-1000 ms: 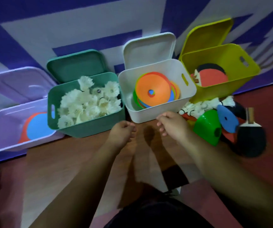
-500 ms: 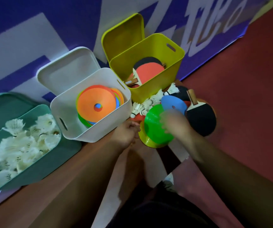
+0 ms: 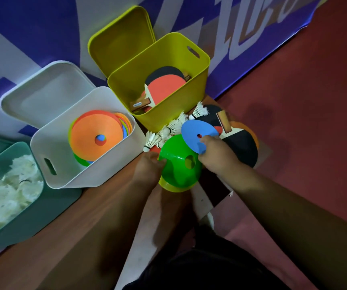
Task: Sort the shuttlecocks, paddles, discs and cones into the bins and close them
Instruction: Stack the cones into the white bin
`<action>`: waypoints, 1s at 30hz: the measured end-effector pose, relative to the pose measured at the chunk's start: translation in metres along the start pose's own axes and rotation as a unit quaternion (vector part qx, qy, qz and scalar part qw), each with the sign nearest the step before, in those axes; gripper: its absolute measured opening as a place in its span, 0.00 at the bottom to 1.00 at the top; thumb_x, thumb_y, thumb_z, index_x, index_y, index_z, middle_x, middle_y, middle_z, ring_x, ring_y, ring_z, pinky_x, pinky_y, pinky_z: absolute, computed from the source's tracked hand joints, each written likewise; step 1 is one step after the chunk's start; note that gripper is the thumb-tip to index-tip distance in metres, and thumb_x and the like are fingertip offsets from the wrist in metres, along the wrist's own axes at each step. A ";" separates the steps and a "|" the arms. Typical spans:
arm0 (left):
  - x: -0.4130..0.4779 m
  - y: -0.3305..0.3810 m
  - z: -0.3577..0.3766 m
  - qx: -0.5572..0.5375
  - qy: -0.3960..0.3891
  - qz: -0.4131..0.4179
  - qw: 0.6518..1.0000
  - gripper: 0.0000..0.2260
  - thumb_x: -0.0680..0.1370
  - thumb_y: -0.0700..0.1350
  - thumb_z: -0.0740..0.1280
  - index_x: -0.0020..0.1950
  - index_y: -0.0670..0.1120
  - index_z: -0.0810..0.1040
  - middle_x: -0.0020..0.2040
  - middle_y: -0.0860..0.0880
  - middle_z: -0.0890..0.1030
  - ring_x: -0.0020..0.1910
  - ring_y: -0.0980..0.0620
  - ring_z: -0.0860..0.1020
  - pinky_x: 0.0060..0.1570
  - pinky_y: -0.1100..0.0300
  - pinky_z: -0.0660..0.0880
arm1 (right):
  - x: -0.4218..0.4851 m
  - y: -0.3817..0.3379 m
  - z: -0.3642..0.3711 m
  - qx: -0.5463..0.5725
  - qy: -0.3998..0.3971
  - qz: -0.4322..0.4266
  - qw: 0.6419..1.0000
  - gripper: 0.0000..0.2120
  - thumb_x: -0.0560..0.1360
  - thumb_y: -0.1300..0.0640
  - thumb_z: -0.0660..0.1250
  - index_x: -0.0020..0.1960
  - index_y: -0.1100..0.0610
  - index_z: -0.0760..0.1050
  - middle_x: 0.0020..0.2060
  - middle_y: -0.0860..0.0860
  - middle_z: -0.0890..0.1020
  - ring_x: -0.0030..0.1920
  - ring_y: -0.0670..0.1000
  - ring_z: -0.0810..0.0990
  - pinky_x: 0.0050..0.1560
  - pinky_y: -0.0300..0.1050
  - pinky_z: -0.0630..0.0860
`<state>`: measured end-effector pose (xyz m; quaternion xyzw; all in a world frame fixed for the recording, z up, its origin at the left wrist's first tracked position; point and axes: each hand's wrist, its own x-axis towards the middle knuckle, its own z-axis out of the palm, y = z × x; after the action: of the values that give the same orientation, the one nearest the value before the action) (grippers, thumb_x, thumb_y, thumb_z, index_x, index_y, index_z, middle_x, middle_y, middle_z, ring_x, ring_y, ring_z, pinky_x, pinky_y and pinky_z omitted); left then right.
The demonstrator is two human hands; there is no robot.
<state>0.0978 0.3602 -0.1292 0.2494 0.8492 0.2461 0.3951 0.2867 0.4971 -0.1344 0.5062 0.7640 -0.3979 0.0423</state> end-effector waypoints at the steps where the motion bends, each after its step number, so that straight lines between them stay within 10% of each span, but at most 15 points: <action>1: -0.004 0.002 0.000 -0.009 0.007 0.009 1.000 0.09 0.80 0.51 0.72 0.56 0.48 0.81 0.48 0.45 0.84 0.45 0.47 0.80 0.43 0.54 0.76 | 0.004 0.001 0.003 -0.033 -0.022 -0.007 0.999 0.32 0.78 0.60 0.70 0.81 0.57 0.66 0.71 0.60 0.72 0.66 0.64 0.78 0.64 0.55 0.77; 9: -0.039 0.007 -0.014 -0.208 0.041 0.007 0.977 0.10 0.84 0.45 0.66 0.45 0.48 0.82 0.37 0.54 0.80 0.37 0.56 0.76 0.40 0.59 0.71 | 0.025 -0.008 0.024 -0.180 0.005 -0.015 0.983 0.29 0.81 0.60 0.65 0.80 0.58 0.62 0.76 0.58 0.65 0.59 0.66 0.80 0.43 0.52 0.73; 13: -0.053 0.011 -0.026 -0.278 0.063 -0.003 0.958 0.09 0.84 0.45 0.66 0.46 0.49 0.83 0.40 0.51 0.81 0.42 0.52 0.76 0.47 0.55 0.72 | 0.028 -0.013 0.024 -0.203 0.028 -0.033 0.978 0.16 0.81 0.59 0.63 0.68 0.59 0.72 0.68 0.58 0.73 0.56 0.65 0.80 0.41 0.51 0.71; 19: -0.072 0.022 -0.050 -0.328 0.111 0.012 0.938 0.09 0.84 0.44 0.67 0.47 0.47 0.85 0.38 0.53 0.84 0.39 0.56 0.80 0.44 0.59 0.76 | 0.029 -0.021 0.029 -0.252 0.043 -0.042 0.966 0.21 0.80 0.56 0.68 0.70 0.59 0.68 0.68 0.60 0.70 0.61 0.63 0.76 0.48 0.54 0.74; 30: -0.096 0.038 -0.139 -0.262 0.238 0.056 0.934 0.08 0.82 0.48 0.69 0.44 0.51 0.85 0.38 0.57 0.84 0.39 0.59 0.80 0.43 0.62 0.76 | 0.004 -0.059 0.008 -0.043 0.231 -0.146 0.961 0.09 0.78 0.51 0.66 0.44 0.55 0.78 0.43 0.53 0.80 0.43 0.61 0.80 0.37 0.49 0.71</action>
<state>0.0508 0.2986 0.0254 0.1182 0.8086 0.5334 0.2186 0.2342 0.4852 -0.1080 0.4649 0.8349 -0.2389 -0.1728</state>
